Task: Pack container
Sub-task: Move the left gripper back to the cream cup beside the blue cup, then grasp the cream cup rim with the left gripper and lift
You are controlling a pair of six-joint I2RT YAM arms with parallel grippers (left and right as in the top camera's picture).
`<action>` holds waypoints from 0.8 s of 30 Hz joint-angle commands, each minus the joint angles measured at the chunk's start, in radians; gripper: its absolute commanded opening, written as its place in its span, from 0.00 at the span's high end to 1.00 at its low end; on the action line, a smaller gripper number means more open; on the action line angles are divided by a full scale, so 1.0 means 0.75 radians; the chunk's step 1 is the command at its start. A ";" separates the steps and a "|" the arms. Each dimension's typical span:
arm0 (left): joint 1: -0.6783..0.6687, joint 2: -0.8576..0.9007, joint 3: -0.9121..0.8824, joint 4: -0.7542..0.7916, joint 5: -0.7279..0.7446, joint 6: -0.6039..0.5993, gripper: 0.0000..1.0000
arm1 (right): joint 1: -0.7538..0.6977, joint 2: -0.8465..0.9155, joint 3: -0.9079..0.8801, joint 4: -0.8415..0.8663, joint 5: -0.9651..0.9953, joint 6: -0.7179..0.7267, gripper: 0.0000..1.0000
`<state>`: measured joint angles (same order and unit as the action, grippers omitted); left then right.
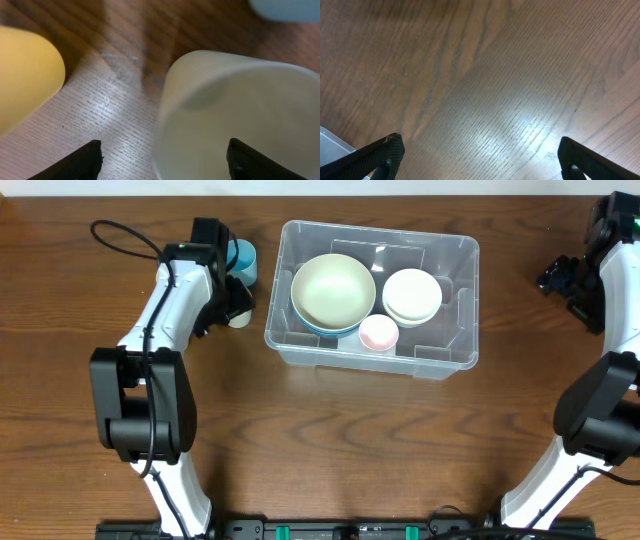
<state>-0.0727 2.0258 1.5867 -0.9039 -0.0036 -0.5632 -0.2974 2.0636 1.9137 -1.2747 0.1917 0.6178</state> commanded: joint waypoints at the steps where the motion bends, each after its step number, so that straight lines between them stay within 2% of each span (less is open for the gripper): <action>1: 0.009 0.017 -0.023 0.006 -0.012 -0.025 0.27 | -0.006 -0.006 -0.005 0.000 0.019 0.014 0.01; 6: 0.009 0.017 -0.025 0.024 0.036 -0.024 0.31 | -0.006 -0.006 -0.005 0.000 0.019 0.013 0.01; 11: 0.009 0.017 -0.026 0.041 0.042 -0.024 0.48 | -0.006 -0.006 -0.005 0.000 0.019 0.013 0.01; 16: 0.009 0.017 -0.029 0.040 0.065 -0.024 0.80 | -0.006 -0.006 -0.005 0.000 0.019 0.013 0.01; 17: 0.009 0.017 -0.029 0.040 0.066 -0.023 0.81 | -0.006 -0.006 -0.005 0.000 0.019 0.013 0.01; 19: 0.009 0.017 -0.029 0.040 0.066 -0.023 0.92 | -0.006 -0.006 -0.005 0.000 0.019 0.013 0.01; 24: 0.009 0.015 -0.028 0.033 0.066 -0.023 0.94 | -0.006 -0.006 -0.005 0.000 0.019 0.013 0.01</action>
<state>-0.0727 2.0258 1.5749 -0.8719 0.0463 -0.5789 -0.2974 2.0636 1.9137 -1.2743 0.1917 0.6178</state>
